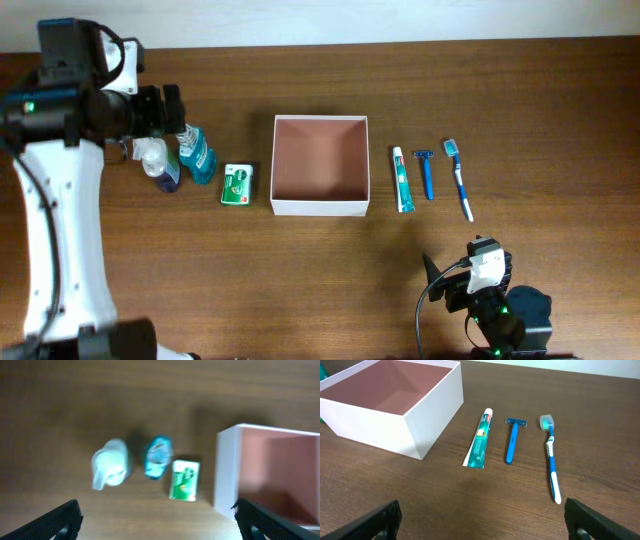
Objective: Pack container
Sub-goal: 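Reach the left gripper to the blue soap bottle and grasp it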
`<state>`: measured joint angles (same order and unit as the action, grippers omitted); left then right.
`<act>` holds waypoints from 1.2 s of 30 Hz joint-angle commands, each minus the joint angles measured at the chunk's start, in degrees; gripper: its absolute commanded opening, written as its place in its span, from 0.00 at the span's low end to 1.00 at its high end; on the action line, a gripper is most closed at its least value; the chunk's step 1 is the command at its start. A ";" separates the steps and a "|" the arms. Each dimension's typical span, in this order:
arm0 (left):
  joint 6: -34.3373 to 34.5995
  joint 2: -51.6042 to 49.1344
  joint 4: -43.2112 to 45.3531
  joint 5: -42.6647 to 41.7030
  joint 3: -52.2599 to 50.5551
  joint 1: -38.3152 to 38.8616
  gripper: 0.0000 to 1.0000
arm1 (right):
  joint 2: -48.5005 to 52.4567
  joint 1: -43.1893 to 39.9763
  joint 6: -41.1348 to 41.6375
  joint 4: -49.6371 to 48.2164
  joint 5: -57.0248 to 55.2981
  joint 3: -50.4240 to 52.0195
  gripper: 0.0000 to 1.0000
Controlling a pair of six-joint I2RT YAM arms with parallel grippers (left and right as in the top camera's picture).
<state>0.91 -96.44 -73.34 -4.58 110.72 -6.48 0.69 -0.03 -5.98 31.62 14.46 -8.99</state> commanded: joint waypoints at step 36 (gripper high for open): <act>-8.24 -26.97 -0.44 4.22 1.55 -7.93 0.27 | -0.44 -0.42 0.48 0.04 -0.28 0.33 0.99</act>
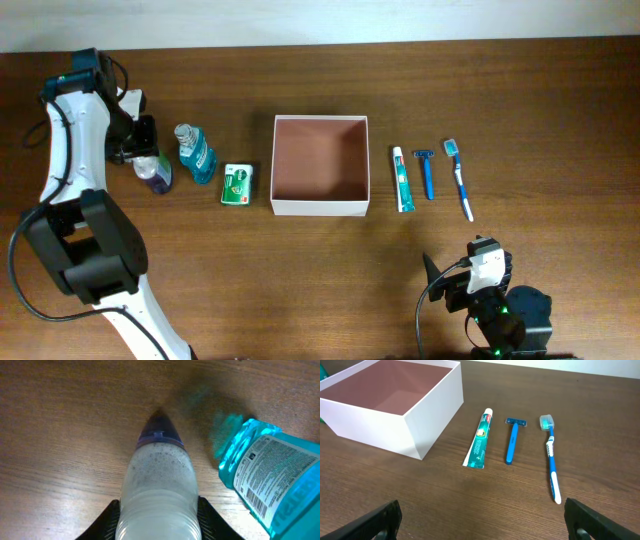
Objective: Pack container
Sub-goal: 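Reach the left gripper to the blue soap bottle and grasp it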
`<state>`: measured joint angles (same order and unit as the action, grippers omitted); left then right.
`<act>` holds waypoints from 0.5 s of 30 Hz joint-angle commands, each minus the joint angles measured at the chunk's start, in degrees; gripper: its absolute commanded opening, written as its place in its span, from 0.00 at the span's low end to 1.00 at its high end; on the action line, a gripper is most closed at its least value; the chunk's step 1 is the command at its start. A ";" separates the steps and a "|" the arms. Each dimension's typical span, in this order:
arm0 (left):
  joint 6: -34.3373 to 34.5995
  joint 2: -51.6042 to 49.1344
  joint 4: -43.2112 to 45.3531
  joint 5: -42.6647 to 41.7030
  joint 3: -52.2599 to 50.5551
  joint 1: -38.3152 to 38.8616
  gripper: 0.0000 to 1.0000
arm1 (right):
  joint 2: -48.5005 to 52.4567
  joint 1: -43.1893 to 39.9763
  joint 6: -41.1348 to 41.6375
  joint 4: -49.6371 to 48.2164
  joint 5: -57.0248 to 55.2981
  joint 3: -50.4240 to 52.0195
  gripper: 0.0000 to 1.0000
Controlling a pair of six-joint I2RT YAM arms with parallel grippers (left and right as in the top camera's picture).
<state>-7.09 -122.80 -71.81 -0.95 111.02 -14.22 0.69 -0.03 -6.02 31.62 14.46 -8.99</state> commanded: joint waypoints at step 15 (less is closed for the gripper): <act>6.36 -0.17 -23.34 1.81 33.18 0.17 0.05 | -0.44 -0.42 0.52 0.04 -0.28 0.33 0.99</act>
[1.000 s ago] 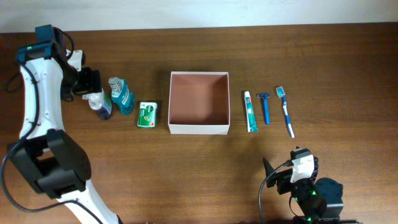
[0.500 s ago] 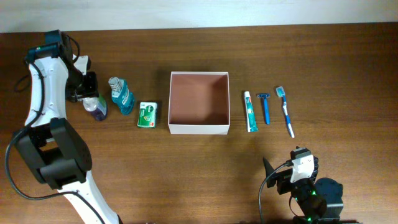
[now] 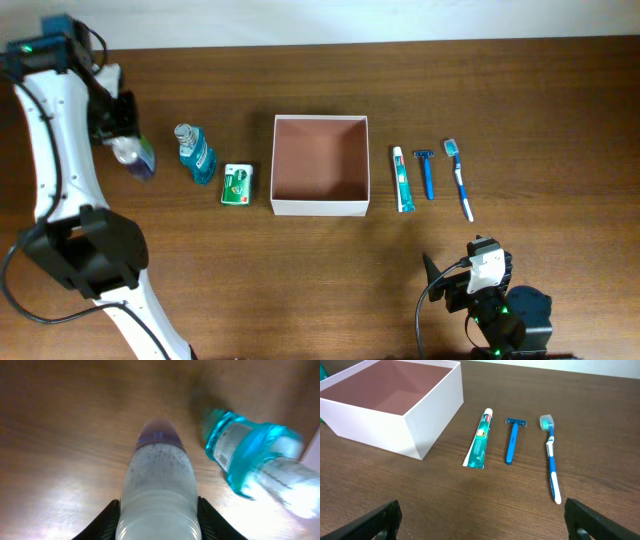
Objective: Pack container
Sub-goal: 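Reach the left gripper to the blue soap bottle and grasp it, then lift the soap bottle and lower it into the white box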
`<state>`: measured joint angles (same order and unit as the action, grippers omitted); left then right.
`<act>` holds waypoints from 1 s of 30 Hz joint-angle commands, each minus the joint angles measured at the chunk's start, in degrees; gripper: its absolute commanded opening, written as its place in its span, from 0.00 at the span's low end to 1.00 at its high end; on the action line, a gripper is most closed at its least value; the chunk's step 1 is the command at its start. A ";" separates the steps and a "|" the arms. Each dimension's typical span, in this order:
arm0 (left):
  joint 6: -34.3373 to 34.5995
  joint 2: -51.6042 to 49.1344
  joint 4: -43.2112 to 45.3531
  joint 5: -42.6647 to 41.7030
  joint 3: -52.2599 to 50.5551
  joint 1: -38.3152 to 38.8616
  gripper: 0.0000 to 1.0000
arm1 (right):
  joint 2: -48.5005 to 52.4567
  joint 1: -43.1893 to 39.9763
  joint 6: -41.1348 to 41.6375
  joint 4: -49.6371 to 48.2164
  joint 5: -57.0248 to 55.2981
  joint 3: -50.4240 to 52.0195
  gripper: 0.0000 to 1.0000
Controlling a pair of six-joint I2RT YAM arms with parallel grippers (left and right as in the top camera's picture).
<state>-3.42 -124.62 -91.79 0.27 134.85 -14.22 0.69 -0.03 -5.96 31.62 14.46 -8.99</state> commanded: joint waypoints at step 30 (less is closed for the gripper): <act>3.87 -15.45 9.25 -5.14 15.91 44.37 0.05 | -0.44 -0.42 0.46 0.04 -0.28 0.33 0.99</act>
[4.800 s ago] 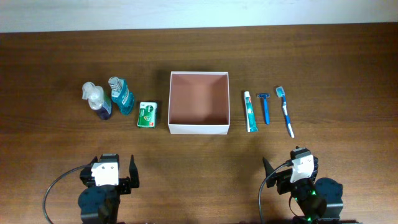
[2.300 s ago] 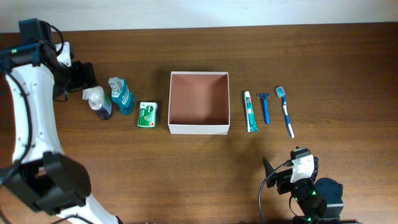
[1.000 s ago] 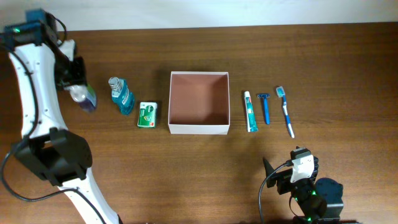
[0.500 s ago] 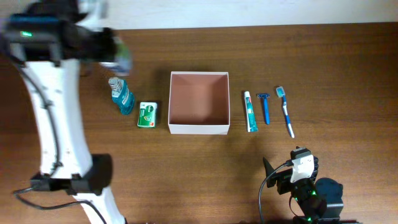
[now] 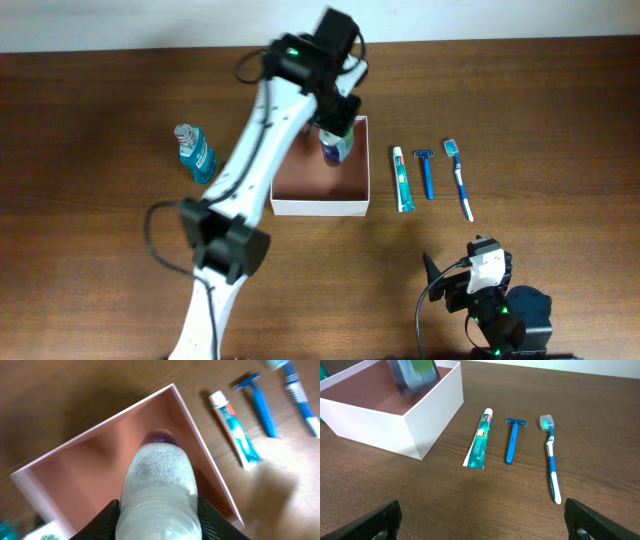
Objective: Pack container
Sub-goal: 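Lift the soap bottle and lower it into the white box, then move the left gripper to the teal mouthwash bottle and grasp it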
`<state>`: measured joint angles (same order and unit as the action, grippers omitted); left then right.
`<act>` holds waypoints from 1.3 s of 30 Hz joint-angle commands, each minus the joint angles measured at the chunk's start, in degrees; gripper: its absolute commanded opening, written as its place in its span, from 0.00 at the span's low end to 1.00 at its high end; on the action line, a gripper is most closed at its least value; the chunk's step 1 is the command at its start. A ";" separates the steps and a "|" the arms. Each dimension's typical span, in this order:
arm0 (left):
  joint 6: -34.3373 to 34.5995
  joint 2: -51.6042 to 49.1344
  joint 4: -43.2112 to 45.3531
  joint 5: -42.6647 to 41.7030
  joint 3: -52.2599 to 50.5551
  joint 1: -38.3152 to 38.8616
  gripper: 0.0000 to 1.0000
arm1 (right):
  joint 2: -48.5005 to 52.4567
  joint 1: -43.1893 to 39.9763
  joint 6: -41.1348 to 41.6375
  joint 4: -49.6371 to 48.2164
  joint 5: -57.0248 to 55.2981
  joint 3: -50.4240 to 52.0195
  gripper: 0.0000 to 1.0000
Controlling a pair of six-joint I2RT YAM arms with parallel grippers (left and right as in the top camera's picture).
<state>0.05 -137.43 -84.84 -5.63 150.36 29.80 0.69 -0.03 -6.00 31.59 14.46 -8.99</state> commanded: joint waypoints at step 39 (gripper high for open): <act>-1.77 29.27 -11.87 9.46 -5.05 -19.15 0.99 | -0.44 -0.42 0.50 0.07 -0.28 0.33 0.99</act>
<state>-2.52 -112.27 -96.47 0.03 151.55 15.57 0.69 -0.03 -5.96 31.64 14.46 -8.99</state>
